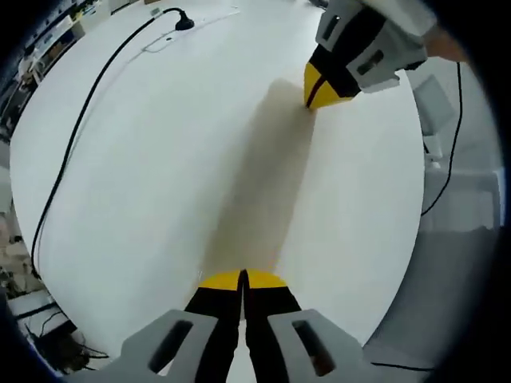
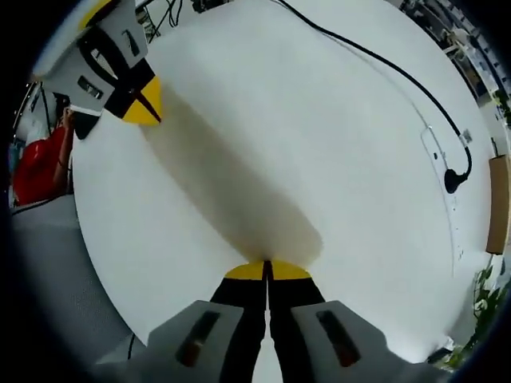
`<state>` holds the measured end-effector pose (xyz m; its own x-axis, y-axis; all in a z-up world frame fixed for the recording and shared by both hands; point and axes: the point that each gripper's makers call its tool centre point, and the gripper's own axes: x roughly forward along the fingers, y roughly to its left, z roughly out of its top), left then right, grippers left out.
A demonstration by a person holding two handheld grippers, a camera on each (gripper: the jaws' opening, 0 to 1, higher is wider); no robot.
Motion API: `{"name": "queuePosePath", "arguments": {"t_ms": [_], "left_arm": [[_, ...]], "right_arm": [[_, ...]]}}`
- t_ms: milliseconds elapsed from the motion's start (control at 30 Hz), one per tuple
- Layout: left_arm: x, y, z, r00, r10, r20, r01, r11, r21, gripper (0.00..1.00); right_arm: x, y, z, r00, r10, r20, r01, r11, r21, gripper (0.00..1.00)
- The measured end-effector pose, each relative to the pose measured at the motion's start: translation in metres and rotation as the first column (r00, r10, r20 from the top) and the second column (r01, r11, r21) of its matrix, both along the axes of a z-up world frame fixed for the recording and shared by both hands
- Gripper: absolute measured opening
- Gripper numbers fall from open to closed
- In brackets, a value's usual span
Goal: Arrange the utensils inside the cutlery case until each visible utensil rests in its matching compartment.
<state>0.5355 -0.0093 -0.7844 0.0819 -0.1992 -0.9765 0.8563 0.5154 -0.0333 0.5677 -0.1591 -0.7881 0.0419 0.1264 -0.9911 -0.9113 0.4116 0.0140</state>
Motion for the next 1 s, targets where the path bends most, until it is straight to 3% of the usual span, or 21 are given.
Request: {"name": "queuePosePath", "arguments": {"t_ms": [33, 67, 100, 133, 200, 300, 400, 433, 500, 600, 633, 700, 833, 867, 967, 1000], "left_arm": [[0.000, 0.000, 0.000, 1.000, 0.003, 0.013, -0.003, 1.000, -0.008, 0.00], [-0.001, 0.000, 0.002, 0.999, 0.006, 0.053, -0.004, 0.999, -0.040, 0.00], [-0.003, 0.001, 0.000, 0.999, -0.014, 0.044, 0.017, 0.998, -0.063, 0.00], [-0.009, 0.002, 0.000, 0.999, -0.030, 0.023, 0.032, 0.996, -0.085, 0.00], [-0.008, 0.003, 0.008, 0.993, -0.088, 0.078, 0.097, 0.987, -0.130, 0.00], [-0.001, 0.008, 0.019, 0.989, -0.080, 0.128, 0.099, 0.984, -0.151, 0.02], [0.006, 0.008, 0.023, 0.974, -0.117, 0.196, 0.146, 0.979, -0.142, 0.18], [0.007, 0.008, 0.022, 0.970, -0.126, 0.206, 0.157, 0.977, -0.141, 0.21], [0.006, 0.011, 0.015, 0.975, -0.124, 0.186, 0.149, 0.981, -0.123, 0.23], [0.008, 0.007, 0.007, 0.972, -0.129, 0.199, 0.158, 0.978, -0.139, 0.41], [0.006, 0.007, 0.004, 0.974, -0.126, 0.189, 0.153, 0.979, -0.134, 0.46], [0.003, 0.008, -0.001, 0.977, -0.132, 0.169, 0.154, 0.980, -0.125, 0.44], [-0.005, 0.009, -0.019, 0.974, -0.165, 0.152, 0.180, 0.980, -0.087, 0.47], [-0.007, 0.012, -0.023, 0.971, -0.188, 0.151, 0.198, 0.978, -0.060, 0.47], [-0.006, 0.009, -0.025, 0.978, -0.143, 0.150, 0.158, 0.983, -0.098, 0.46], [-0.008, 0.008, -0.026, 0.982, -0.129, 0.134, 0.145, 0.983, -0.112, 0.46]], "right_arm": [[0.001, 0.001, 0.001, 0.998, 0.053, 0.020, -0.053, 0.998, 0.017, 0.00], [0.008, -0.001, -0.002, 0.998, 0.056, 0.041, -0.057, 0.998, 0.031, 0.00], [0.011, -0.006, 0.000, 0.998, 0.024, 0.057, -0.025, 0.999, 0.021, 0.00], [0.014, -0.002, 0.006, 0.997, 0.009, 0.075, -0.016, 0.996, 0.086, 0.00], [0.009, 0.004, 0.019, 0.999, -0.016, 0.032, 0.011, 0.986, 0.167, 0.00], [0.019, 0.002, 0.031, 0.994, 0.063, 0.094, -0.077, 0.984, 0.161, 0.00], [0.016, 0.001, 0.029, 0.990, 0.104, 0.090, -0.117, 0.981, 0.156, 0.18], [0.017, 0.002, 0.027, 0.983, 0.142, 0.114, -0.159, 0.975, 0.154, 0.24], [0.014, 0.001, 0.021, 0.972, 0.191, 0.137, -0.209, 0.969, 0.133, 0.29], [0.006, -0.001, 0.010, 0.942, 0.296, 0.159, -0.312, 0.947, 0.082, 0.49], [0.004, -0.001, 0.007, 0.929, 0.332, 0.163, -0.346, 0.936, 0.065, 0.52], [-0.002, 0.000, 0.001, 0.903, 0.400, 0.158, -0.412, 0.910, 0.047, 0.50], [0.005, 0.000, -0.008, 0.903, 0.400, 0.156, -0.409, 0.912, 0.030, 0.51], [0.008, -0.002, -0.009, 0.890, 0.429, 0.156, -0.434, 0.901, -0.001, 0.51], [0.011, 0.002, -0.012, 0.882, 0.441, 0.167, -0.445, 0.895, -0.010, 0.51], [0.014, 0.002, -0.011, 0.869, 0.462, 0.179, -0.466, 0.885, -0.022, 0.52]]}}
